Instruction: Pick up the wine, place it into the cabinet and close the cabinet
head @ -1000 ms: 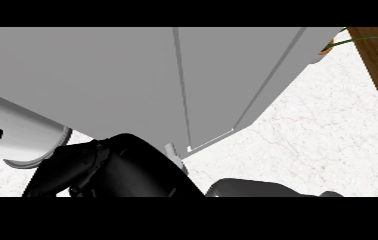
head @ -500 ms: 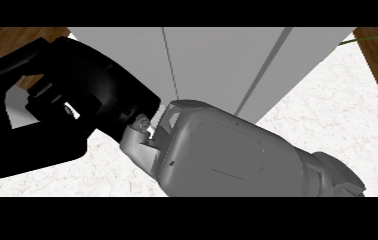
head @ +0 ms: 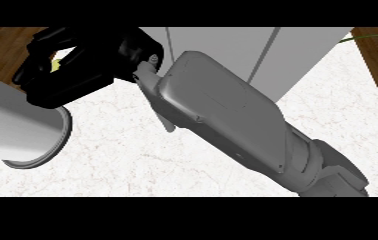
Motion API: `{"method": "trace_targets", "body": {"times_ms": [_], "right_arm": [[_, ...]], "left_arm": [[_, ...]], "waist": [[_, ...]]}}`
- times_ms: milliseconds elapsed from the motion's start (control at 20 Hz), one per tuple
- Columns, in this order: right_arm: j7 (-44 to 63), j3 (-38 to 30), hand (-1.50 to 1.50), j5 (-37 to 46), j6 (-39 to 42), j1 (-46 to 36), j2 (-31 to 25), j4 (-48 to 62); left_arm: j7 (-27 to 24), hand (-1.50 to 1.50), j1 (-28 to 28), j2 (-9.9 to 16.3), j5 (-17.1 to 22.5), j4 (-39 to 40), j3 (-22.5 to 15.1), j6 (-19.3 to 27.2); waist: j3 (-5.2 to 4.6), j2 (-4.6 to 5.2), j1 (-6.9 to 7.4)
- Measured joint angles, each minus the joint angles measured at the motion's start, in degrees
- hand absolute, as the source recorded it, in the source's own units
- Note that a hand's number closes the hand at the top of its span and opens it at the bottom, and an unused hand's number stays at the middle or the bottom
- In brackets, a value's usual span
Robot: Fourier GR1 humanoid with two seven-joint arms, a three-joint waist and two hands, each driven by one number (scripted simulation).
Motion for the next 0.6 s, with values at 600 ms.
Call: {"method": "trace_targets", "body": {"times_ms": [600], "right_arm": [[-14.58,-1.89,1.50,4.93,5.96,-0.92,0.01,11.79]], "left_arm": [[1.36,-1.50,0.55,0.14,0.66,0.37,2.87,-2.06]], "waist": [[-1.13,-2.09,-0.16]]}}
